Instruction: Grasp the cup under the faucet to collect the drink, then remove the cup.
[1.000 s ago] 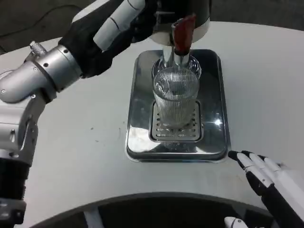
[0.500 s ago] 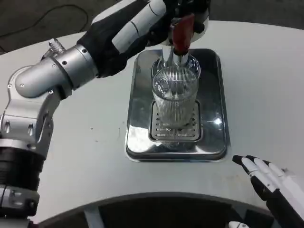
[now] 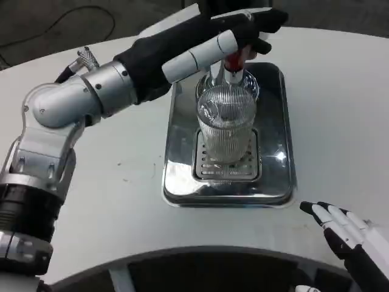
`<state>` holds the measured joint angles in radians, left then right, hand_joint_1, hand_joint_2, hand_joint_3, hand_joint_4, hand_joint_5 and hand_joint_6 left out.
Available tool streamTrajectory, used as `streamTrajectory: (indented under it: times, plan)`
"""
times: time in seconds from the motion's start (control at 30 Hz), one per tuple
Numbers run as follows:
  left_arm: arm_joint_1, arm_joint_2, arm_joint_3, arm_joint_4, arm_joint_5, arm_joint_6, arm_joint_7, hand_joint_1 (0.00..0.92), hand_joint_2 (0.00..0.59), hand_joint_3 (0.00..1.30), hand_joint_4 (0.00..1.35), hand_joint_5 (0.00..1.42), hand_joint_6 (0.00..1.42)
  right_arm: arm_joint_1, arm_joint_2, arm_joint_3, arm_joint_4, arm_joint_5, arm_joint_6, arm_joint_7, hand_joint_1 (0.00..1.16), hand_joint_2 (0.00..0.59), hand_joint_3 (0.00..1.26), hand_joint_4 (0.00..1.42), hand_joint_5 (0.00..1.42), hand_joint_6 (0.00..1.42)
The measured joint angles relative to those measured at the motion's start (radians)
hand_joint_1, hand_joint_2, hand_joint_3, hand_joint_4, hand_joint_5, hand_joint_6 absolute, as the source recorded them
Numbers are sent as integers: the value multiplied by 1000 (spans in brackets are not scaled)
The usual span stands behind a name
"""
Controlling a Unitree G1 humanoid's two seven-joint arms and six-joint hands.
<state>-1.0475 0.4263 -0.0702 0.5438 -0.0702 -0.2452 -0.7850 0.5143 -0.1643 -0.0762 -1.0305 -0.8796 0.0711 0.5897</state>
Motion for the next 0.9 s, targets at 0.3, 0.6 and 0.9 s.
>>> streamTrajectory:
  times: [0.3,0.6,0.9]
  plan:
    - [-30,3,-28,64,47,-102,8,0,75,118,11,70,81,-10,2,-13,0,24,21,0,241,420,42,0,0,0]
    - [-44,9,-46,95,76,-161,8,0,67,118,0,39,65,-43,13,1,0,62,76,-4,241,422,26,0,0,0]
    - [-49,26,-67,105,83,-197,8,0,70,118,0,27,62,-92,31,58,1,62,111,-16,241,425,25,0,0,0]
